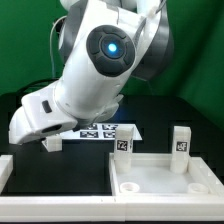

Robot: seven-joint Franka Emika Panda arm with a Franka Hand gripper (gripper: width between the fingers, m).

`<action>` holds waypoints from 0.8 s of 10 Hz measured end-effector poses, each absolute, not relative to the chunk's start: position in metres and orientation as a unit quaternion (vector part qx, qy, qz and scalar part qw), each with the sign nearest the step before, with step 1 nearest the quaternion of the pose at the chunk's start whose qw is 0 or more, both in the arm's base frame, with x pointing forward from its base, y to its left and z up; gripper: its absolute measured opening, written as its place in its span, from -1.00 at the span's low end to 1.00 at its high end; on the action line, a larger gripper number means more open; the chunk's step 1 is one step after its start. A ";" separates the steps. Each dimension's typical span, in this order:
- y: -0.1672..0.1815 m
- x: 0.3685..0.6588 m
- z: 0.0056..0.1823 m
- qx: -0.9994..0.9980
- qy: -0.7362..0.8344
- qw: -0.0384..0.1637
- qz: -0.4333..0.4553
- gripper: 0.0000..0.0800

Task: Assemble square table

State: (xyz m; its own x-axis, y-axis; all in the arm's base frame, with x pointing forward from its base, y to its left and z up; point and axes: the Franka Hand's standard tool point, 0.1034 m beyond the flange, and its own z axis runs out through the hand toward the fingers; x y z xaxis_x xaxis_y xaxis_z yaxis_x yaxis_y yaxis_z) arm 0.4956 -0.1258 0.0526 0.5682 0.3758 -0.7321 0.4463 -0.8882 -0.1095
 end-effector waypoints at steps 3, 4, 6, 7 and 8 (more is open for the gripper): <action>-0.138 0.483 0.046 0.885 0.214 0.045 -0.411 0.62; -0.143 0.465 0.040 0.888 0.168 0.059 -0.424 0.62; -0.132 0.448 0.034 0.888 0.116 0.071 -0.439 0.62; -0.132 0.448 0.034 0.888 0.116 0.071 -0.439 0.62; -0.132 0.448 0.034 0.888 0.116 0.071 -0.439 0.62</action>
Offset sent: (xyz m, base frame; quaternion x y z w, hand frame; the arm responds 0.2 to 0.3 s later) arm -0.0594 -0.0408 -0.0114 0.0026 -0.0658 0.1430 0.9875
